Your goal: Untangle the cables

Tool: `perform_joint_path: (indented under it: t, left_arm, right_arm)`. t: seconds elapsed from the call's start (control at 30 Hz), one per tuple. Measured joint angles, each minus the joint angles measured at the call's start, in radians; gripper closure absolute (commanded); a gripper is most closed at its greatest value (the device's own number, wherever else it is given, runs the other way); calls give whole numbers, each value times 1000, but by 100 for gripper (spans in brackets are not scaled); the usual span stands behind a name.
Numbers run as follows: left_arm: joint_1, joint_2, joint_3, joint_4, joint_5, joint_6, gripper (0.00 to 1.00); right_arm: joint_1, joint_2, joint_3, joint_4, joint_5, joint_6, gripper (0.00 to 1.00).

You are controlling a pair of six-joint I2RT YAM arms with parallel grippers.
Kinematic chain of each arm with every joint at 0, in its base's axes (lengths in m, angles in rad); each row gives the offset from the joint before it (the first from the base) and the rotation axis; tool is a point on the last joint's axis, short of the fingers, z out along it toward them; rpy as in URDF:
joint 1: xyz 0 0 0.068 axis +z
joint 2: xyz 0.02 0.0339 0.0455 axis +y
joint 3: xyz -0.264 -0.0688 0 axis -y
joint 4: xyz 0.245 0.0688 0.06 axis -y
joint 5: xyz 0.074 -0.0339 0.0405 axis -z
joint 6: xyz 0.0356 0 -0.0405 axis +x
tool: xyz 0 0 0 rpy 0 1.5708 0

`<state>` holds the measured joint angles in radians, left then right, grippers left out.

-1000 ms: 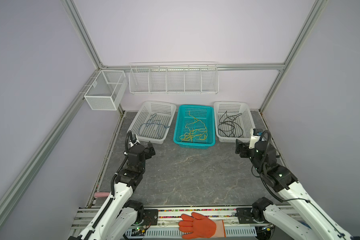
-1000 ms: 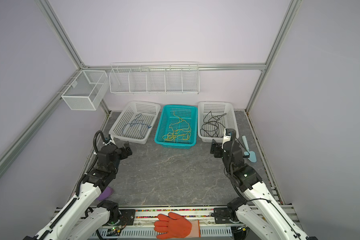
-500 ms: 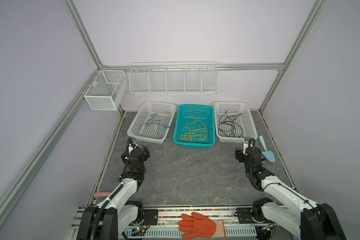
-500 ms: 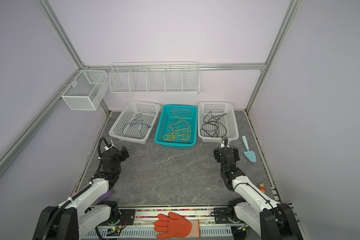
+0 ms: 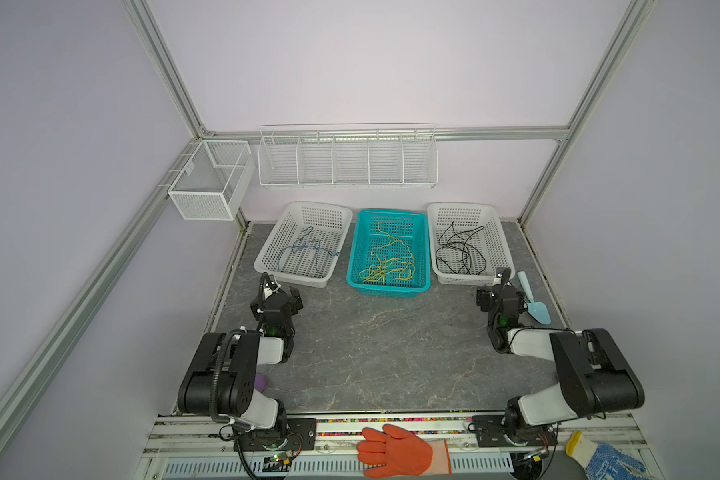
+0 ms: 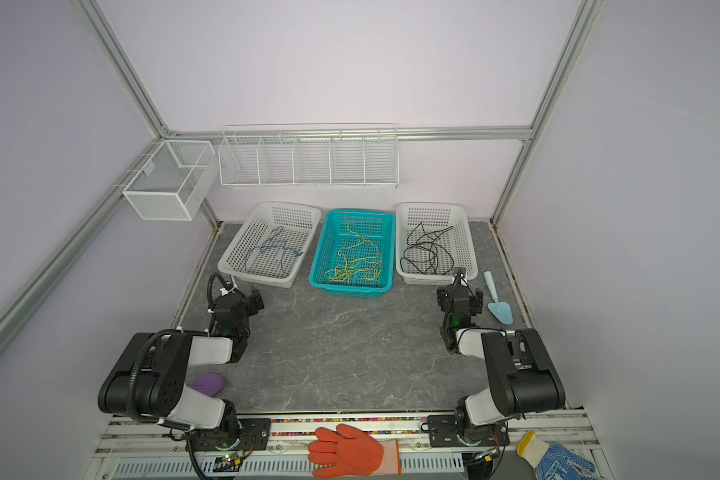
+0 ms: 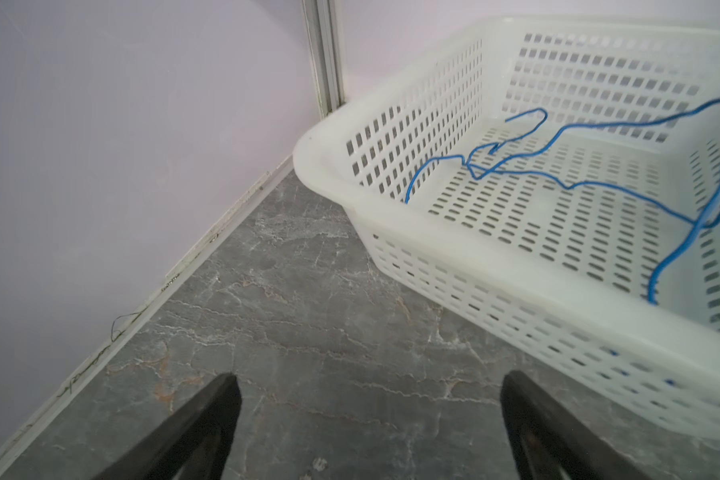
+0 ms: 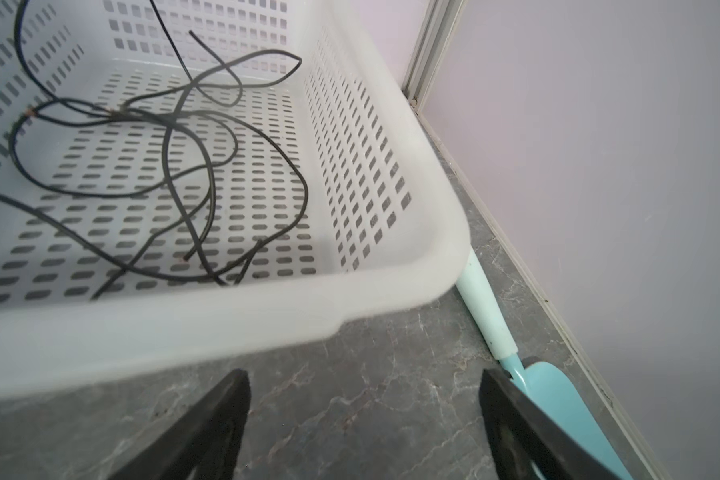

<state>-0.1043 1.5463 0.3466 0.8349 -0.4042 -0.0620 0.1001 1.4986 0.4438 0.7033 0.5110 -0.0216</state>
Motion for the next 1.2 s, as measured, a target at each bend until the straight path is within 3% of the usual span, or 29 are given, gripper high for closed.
perform_joint_path:
  t: [0.37,1.2]
  left_arm:
    - [4,8,24,59,-10,3,2]
    - [5,8,24,64,-15,3,2]
  right_arm:
    - [-28,1,37,-37,-82,19,11]
    - [-26,19,85,-102,-91,20,12]
